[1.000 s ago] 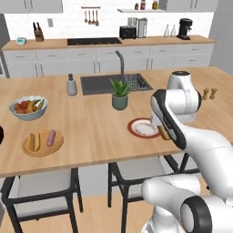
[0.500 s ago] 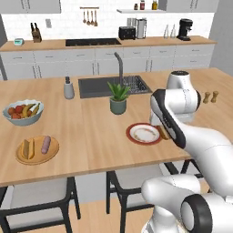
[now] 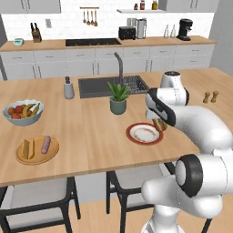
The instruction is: Place one bun and one sausage from the bowl on each plate.
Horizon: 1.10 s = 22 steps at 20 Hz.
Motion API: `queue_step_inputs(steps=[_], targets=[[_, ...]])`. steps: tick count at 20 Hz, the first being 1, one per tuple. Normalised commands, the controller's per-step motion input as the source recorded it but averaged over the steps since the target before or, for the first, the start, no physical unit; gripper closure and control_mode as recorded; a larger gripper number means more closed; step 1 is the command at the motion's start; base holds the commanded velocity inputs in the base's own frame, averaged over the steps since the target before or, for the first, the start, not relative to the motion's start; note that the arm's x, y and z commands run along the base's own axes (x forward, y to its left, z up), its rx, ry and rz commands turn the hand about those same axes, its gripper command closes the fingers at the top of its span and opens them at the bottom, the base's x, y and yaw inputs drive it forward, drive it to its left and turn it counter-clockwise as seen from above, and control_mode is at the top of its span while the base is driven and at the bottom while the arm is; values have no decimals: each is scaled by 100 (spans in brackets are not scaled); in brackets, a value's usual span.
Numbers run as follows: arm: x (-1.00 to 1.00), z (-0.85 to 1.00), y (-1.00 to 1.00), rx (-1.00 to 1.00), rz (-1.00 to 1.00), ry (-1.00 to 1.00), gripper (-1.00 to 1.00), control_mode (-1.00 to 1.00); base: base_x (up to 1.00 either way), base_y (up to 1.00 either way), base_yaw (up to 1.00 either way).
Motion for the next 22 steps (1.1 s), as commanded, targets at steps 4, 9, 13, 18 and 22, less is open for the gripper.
queue_step_inputs(steps=[4, 9, 13, 18, 22], targets=[[59, -83, -12, 0, 0, 0, 100, -100, 0, 0, 0], [55, -70, -1, 0, 0, 0, 100, -100, 0, 0, 0], [51, -32, -7, 0, 0, 0, 100, -100, 0, 0, 0], [53, -35, -14, 0, 0, 0, 100, -100, 0, 0, 0], [31, -25, -4, 0, 0, 0, 100, -100, 0, 0, 0]])
